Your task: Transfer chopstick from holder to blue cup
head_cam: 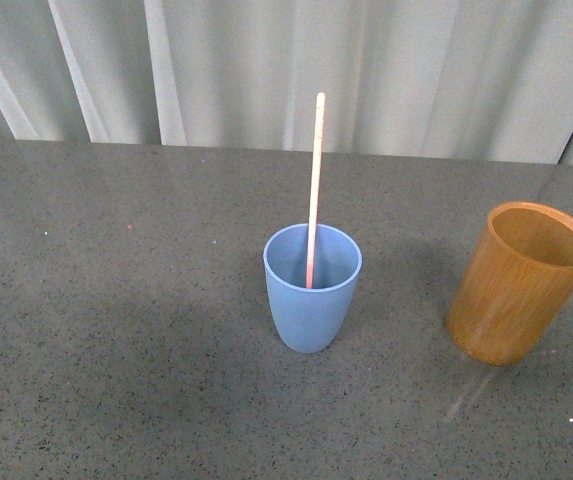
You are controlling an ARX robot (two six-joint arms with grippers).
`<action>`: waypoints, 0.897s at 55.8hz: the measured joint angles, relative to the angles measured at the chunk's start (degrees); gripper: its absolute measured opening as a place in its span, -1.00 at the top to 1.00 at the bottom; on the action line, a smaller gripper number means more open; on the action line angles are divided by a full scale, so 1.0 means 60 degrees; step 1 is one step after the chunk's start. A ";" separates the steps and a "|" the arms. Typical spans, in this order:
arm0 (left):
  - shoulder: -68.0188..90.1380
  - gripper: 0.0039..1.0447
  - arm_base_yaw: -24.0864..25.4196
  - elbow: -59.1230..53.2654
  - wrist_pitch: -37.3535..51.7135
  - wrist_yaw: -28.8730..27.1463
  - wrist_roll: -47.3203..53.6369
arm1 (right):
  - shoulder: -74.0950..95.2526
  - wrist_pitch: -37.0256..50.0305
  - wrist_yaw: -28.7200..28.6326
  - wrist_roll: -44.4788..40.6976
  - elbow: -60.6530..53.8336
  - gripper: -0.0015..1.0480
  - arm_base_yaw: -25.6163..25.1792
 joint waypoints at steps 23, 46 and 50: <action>-0.0011 -0.87 0.0000 0.0000 0.0000 0.0007 0.0004 | -0.1392 -0.1424 0.0007 0.0000 0.0000 0.98 0.0007; -0.0007 -0.87 0.0000 0.0000 0.0000 0.0007 0.0004 | -0.1392 -0.1428 0.0007 0.0000 0.0000 -0.26 0.0007; -0.0007 -0.87 0.0000 0.0000 0.0000 0.0007 0.0004 | -0.1392 -0.1428 0.0007 0.0000 0.0000 -0.50 0.0007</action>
